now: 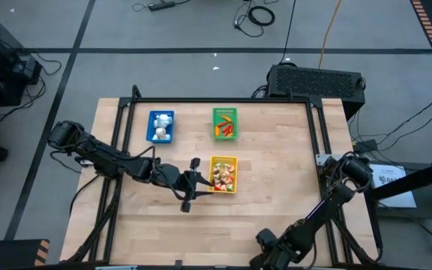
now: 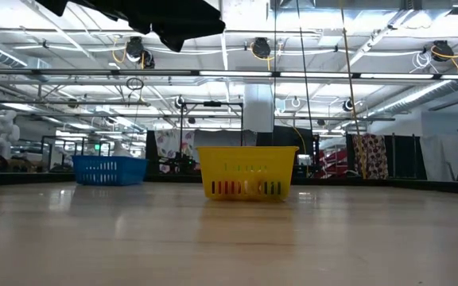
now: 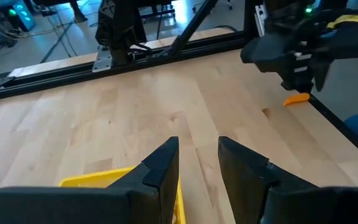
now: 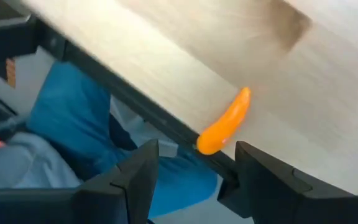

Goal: Sort produce into baskets
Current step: Put the orange chili pepper into the green bin

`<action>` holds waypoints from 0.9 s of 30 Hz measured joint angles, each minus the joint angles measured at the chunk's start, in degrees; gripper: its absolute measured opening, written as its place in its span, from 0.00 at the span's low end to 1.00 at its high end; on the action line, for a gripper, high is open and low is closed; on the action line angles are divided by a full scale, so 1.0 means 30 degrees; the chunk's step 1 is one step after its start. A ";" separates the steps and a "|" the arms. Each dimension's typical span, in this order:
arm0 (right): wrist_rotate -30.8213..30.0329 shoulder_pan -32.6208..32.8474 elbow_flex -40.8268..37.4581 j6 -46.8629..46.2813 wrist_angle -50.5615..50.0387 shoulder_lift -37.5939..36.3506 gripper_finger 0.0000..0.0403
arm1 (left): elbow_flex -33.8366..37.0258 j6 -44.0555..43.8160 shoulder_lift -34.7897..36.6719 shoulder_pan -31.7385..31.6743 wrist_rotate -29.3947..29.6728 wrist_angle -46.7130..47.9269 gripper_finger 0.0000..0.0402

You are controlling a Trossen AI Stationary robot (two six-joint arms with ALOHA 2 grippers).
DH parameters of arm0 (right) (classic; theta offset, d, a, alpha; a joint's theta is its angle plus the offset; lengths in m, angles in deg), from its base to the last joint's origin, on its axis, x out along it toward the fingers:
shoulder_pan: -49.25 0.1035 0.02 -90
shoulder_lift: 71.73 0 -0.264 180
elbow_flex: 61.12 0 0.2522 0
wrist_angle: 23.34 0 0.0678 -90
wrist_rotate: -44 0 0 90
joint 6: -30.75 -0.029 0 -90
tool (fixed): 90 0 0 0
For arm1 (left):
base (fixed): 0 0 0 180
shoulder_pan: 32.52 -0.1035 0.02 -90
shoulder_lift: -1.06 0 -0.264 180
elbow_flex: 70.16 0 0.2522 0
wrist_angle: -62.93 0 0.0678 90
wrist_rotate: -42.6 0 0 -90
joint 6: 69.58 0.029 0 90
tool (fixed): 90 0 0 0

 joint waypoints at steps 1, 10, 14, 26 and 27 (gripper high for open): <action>-0.0007 0.0032 0.0000 -0.0502 -0.0092 0.0000 0.50 | 0.0000 0.0007 0.0000 0.0000 -0.0150 0.0066 0.30; -0.0182 0.0102 0.0000 -0.3534 -0.0700 0.0000 0.50 | 0.0000 0.0597 0.0000 0.0000 -0.0507 0.0664 0.30; -0.0189 0.0102 0.0000 -0.4065 -0.1122 0.0105 0.50 | 0.0000 0.0951 0.0000 0.0007 -0.0528 0.0918 0.30; -0.0102 0.0044 0.0029 -0.4517 -0.0794 0.1246 0.50 | 0.0000 0.1448 0.0000 0.0000 -0.0543 0.1159 0.30; -0.0006 0.0037 0.0054 -0.4560 -0.0735 0.1362 0.50 | 0.0000 0.1508 0.0000 0.0000 -0.0543 0.1159 0.30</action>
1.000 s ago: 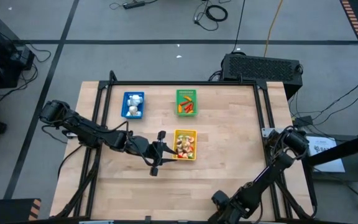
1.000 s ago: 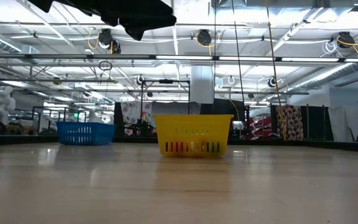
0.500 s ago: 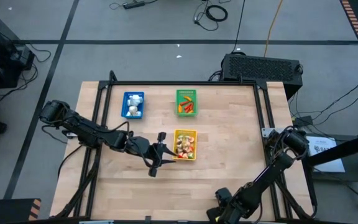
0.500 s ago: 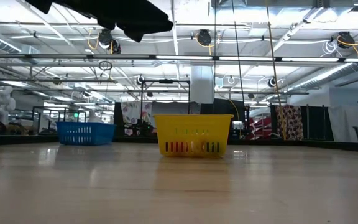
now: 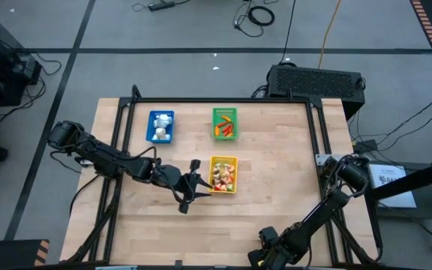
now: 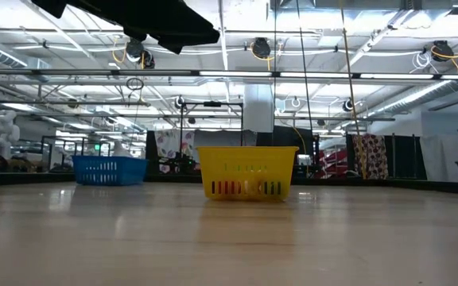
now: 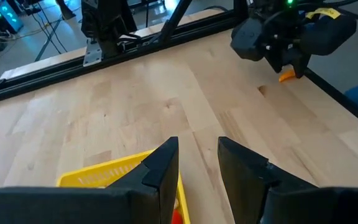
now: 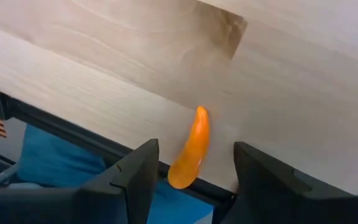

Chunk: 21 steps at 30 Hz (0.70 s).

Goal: Sort produce into baskets
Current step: Put the orange chili pepper into the green bin

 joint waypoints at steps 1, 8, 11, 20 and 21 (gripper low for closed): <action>0.0074 -0.0001 0.0005 -0.0069 0.0021 0.0023 0.50 | 0.0000 0.0001 0.0000 0.0000 0.0000 -0.0006 0.30; 0.0042 -0.0044 -0.0009 -0.0489 -0.0156 0.0070 0.40 | -0.0007 0.0007 0.0000 -0.0007 0.0007 -0.0007 0.30; 0.0042 -0.0044 -0.0017 -0.0397 -0.0297 0.0081 0.31 | -0.0007 0.0015 0.0000 -0.0007 0.0015 -0.0007 0.30; -0.0790 -0.0368 -0.0054 0.1220 -0.0109 0.0056 0.10 | -0.0007 0.0031 0.0000 -0.0007 0.0022 -0.0007 0.30; -0.0863 -0.0497 -0.0054 0.1532 -0.0178 0.0037 0.08 | -0.0007 0.0036 0.0000 -0.0007 0.0025 -0.0015 0.30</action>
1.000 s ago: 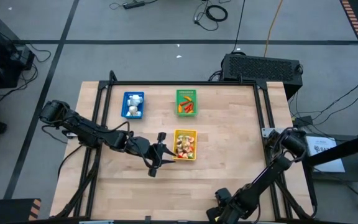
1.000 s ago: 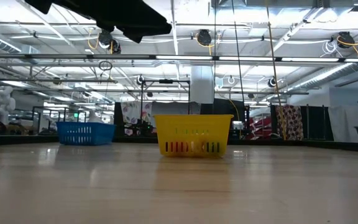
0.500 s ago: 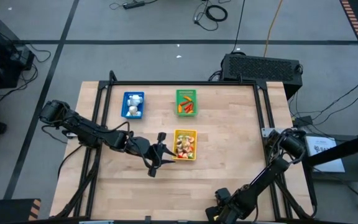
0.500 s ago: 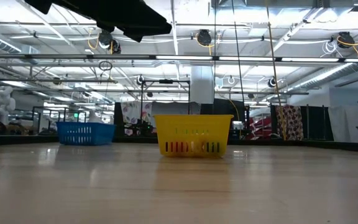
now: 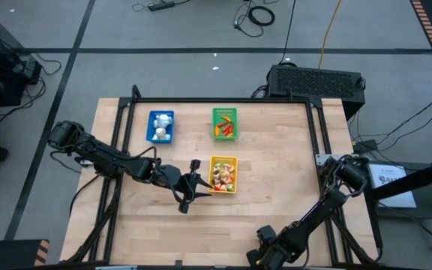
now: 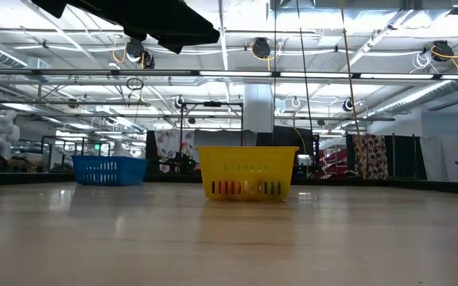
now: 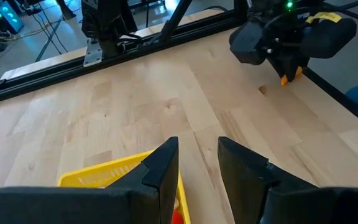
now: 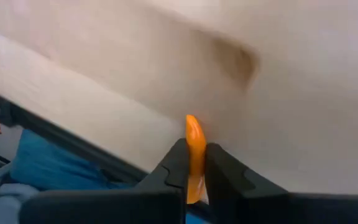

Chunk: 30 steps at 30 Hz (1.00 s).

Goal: Sort produce into baskets
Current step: Put the orange chili pepper into the green bin

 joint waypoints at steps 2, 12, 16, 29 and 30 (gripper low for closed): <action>-0.0144 -0.0291 0.0000 0.0682 -0.0362 -0.0029 0.06 | 0.0000 0.0000 0.0000 0.0000 0.0004 0.0000 0.30; -0.4708 -0.2489 -0.0076 0.7073 -0.1976 -0.0620 0.05 | -0.0015 -0.0245 -0.0291 -0.0073 0.0012 -0.0023 0.30; -0.7659 -0.3038 -0.0087 1.0583 -0.1828 -0.2007 0.05 | -0.0044 -0.1363 -0.0513 -0.0356 0.0034 -0.0250 0.30; -1.4714 -0.3322 -0.0029 1.9063 -0.0791 -0.5920 0.05 | -0.0015 -0.5028 -0.4193 -0.0928 -0.3272 -0.9200 0.30; -1.4823 -0.3414 -0.0029 1.9480 -0.0631 -0.5931 0.05 | -0.0015 -0.5229 -0.4710 -0.0983 -0.3202 -1.0386 0.30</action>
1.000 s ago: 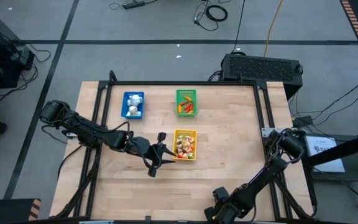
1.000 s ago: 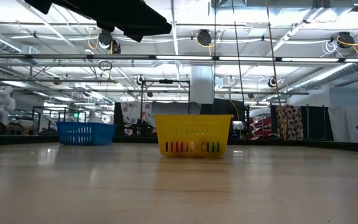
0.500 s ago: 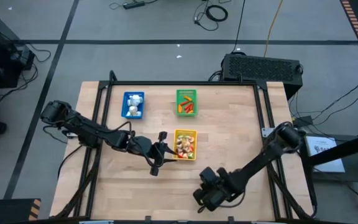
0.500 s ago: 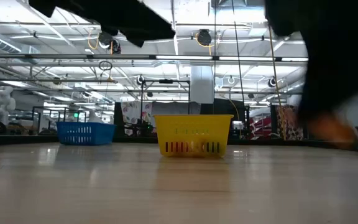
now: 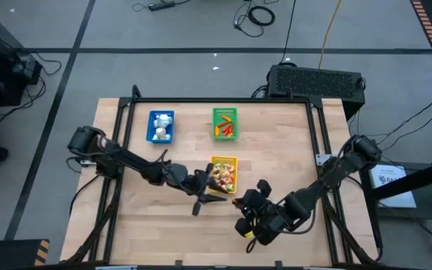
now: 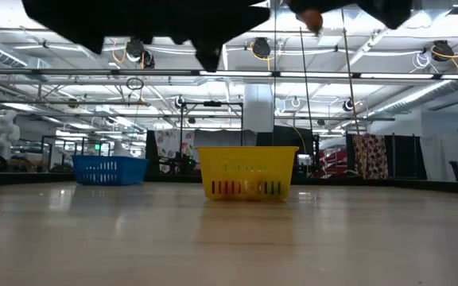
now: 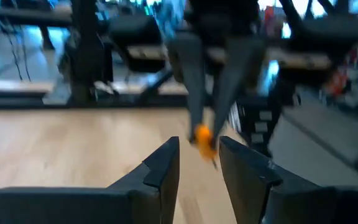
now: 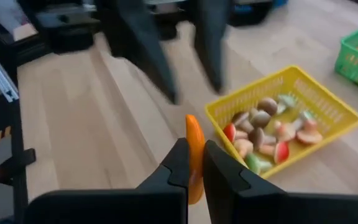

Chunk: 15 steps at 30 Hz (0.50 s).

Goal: Sort produce into baskets
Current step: Put the orange chili pepper into the green bin

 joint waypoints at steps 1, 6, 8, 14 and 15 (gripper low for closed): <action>-0.0040 -0.0082 0.0000 0.0418 0.0268 0.0000 0.05 | 0.0000 -0.0283 -0.0416 -0.0084 0.0090 -0.1085 0.30; 0.0101 -0.0570 0.0000 0.1779 0.1024 -0.0007 0.05 | -0.0109 -0.0903 -0.2089 -0.0257 0.0103 -0.3327 0.30; 0.0131 -0.0704 0.0000 0.2352 0.1287 -0.0003 0.05 | -0.0109 -0.1346 -0.2423 -0.0322 0.0031 -0.3389 0.30; 0.0219 -0.1138 0.0000 0.2694 0.0992 -0.0014 0.05 | -0.0099 -0.1874 -0.2762 -0.0412 -0.0892 -0.3049 0.30; 0.0055 -0.1231 0.0000 0.2754 0.0892 -0.0021 0.05 | -0.0095 -0.1872 -0.2766 -0.0389 -0.1054 -0.2973 0.30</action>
